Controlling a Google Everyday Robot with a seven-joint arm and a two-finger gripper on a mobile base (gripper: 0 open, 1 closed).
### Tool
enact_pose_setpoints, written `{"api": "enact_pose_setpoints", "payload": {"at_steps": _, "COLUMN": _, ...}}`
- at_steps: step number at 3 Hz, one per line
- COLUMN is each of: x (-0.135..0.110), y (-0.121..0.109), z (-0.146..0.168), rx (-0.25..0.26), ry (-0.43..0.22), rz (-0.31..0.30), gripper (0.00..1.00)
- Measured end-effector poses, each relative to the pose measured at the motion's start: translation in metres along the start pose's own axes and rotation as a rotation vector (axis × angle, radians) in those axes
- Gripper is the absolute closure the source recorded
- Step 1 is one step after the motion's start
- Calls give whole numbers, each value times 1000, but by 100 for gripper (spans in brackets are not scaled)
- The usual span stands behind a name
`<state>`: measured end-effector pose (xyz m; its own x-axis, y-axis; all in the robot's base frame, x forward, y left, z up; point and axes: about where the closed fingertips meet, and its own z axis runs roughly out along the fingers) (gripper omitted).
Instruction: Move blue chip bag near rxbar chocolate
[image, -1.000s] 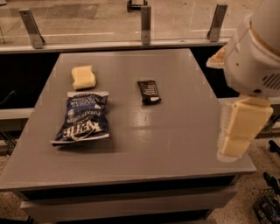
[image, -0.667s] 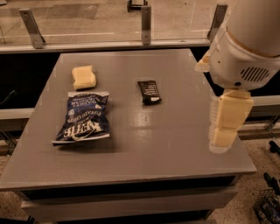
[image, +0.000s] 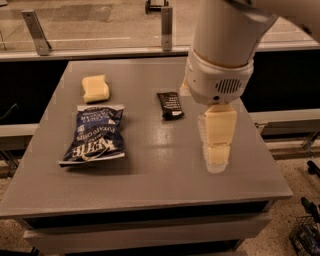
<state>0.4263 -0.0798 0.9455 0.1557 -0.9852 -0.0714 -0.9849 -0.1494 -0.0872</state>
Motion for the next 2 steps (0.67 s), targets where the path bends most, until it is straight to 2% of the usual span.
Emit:
{"api": "enact_pose_setpoints", "payload": {"at_steps": 1, "x": -44, "y": 0, "z": 17, "rx": -54, "ry": -11, "rz": -124, "gripper": 0}}
{"api": "enact_pose_setpoints", "payload": {"at_steps": 2, "x": -74, "y": 3, "z": 31, "rx": -93, "ry": -39, "rz": -207, "gripper": 0}}
